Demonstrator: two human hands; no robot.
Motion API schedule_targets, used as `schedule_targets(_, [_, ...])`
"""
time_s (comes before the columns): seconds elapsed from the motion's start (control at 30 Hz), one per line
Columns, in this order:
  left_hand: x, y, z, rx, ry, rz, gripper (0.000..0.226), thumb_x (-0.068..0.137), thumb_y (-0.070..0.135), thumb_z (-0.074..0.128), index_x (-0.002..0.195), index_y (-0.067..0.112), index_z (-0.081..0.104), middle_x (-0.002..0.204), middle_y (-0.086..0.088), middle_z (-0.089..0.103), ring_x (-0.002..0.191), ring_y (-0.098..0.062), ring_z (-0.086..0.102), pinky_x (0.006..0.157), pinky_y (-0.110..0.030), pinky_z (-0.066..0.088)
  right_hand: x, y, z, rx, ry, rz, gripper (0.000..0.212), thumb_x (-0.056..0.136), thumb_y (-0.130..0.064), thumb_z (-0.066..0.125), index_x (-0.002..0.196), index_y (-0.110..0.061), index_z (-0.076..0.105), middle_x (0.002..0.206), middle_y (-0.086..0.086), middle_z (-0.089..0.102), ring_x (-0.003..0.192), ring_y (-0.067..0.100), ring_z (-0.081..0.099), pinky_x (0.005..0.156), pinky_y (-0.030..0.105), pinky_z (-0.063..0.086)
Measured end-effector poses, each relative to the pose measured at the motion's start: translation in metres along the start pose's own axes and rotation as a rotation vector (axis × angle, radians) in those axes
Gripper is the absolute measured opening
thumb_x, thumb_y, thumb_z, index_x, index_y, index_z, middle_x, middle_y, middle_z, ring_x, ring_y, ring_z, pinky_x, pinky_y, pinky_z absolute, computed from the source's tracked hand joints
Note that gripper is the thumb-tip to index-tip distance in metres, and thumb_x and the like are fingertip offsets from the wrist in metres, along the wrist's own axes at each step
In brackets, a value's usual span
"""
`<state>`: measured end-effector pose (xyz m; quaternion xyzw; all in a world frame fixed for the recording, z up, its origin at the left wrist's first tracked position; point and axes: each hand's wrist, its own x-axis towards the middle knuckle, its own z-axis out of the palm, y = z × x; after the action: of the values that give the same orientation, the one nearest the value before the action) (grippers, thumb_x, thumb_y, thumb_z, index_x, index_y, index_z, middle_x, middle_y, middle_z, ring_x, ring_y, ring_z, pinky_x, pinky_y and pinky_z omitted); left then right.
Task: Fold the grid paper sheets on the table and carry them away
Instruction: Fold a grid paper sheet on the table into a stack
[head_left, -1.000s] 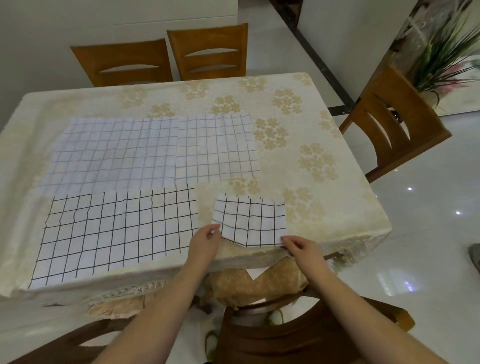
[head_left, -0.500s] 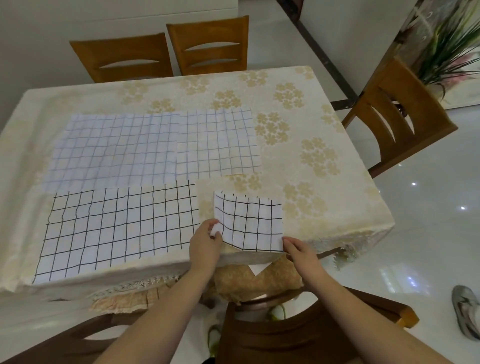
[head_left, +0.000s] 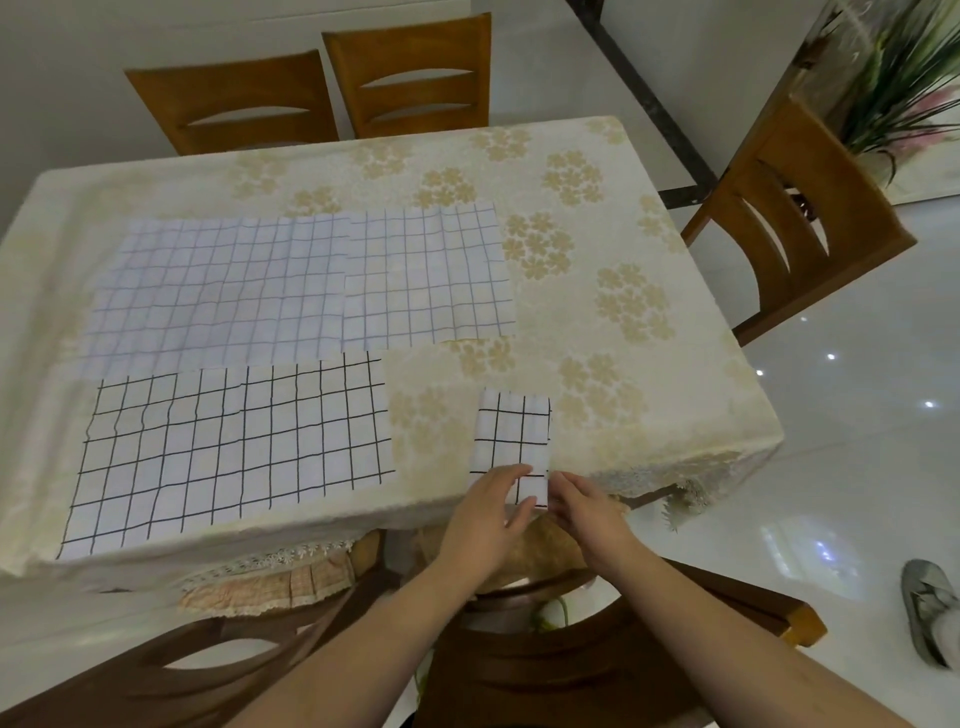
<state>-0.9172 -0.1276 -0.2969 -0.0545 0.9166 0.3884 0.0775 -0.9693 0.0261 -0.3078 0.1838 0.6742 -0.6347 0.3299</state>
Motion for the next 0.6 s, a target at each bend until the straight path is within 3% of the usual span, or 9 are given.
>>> schedule_targets(0.17, [-0.016,-0.024,-0.009,-0.044,0.079,-0.068,0.033,0.099,0.035,0.047,0.130,0.028,0.053,0.121,0.014,0.055,0.106,0.002,0.051,0.089,-0.014,0.040,0.014,0.006,0.005,-0.086,0.052,0.046,0.041,0.095,-0.031,0.058,0.130,-0.010,0.057,0.105,0.018,0.069,0.099,0.027,0.067,0.090,0.039,0.056])
schedule_targets(0.27, [-0.022,-0.036,-0.013,-0.135,0.136,-0.169,0.026,0.099,0.029,0.050,0.123,0.024,0.058,0.110,0.013,0.059,0.097,0.003,0.054,0.085,-0.015,0.046,0.018,0.004,0.009,-0.143,0.050,0.053,0.040,0.092,-0.025,0.064,0.126,-0.004,0.058,0.085,0.011,0.065,0.075,0.019,0.064,0.076,0.034,0.058])
schedule_targets(0.33, [-0.024,-0.037,-0.016,-0.219,0.164,-0.287,0.022,0.099,0.027,0.050,0.119,0.024,0.059,0.105,0.012,0.060,0.097,0.001,0.056,0.086,-0.020,0.049,0.021,0.001,0.012,-0.161,0.051,0.075,0.040,0.089,-0.021,0.068,0.123,-0.003,0.060,0.086,0.009,0.065,0.070,0.016,0.061,0.060,0.024,0.055])
schedule_targets(0.4, [-0.025,-0.041,-0.014,-0.268,0.088,-0.433,0.022,0.099,0.031,0.049,0.116,0.022,0.060,0.103,0.010,0.061,0.100,-0.007,0.059,0.080,-0.020,0.047,0.022,-0.002,0.016,-0.158,0.053,0.093,0.032,0.088,-0.015,0.068,0.117,-0.001,0.062,0.088,0.009,0.064,0.070,0.017,0.061,0.057,0.020,0.053])
schedule_targets(0.5, [-0.029,-0.049,-0.002,-0.578,-0.218,-0.688,0.059,0.087,0.066,0.050,0.126,0.022,0.058,0.111,0.004,0.068,0.102,-0.013,0.065,0.089,-0.030,0.052,0.015,-0.009,0.024,-0.144,0.014,0.110,0.013,0.090,-0.010,0.065,0.098,-0.001,0.060,0.071,0.007,0.054,0.059,0.015,0.054,0.052,0.019,0.050])
schedule_targets(0.53, [-0.031,-0.051,0.002,-0.731,-0.244,-0.746,0.071,0.079,0.075,0.053,0.127,0.023,0.058,0.114,0.002,0.069,0.103,-0.015,0.067,0.094,-0.037,0.052,0.011,-0.011,0.027,-0.132,-0.008,0.118,0.010,0.091,-0.008,0.064,0.092,-0.001,0.056,0.067,0.008,0.051,0.055,0.016,0.052,0.050,0.018,0.049])
schedule_targets(0.6, [-0.028,-0.052,0.004,-0.978,-0.166,-0.813,0.073,0.075,0.073,0.059,0.125,0.021,0.059,0.116,-0.002,0.071,0.104,-0.018,0.068,0.100,-0.044,0.050,0.004,-0.012,0.033,-0.107,-0.053,0.132,0.011,0.090,-0.008,0.064,0.089,-0.003,0.054,0.066,0.010,0.049,0.054,0.016,0.051,0.051,0.020,0.050])
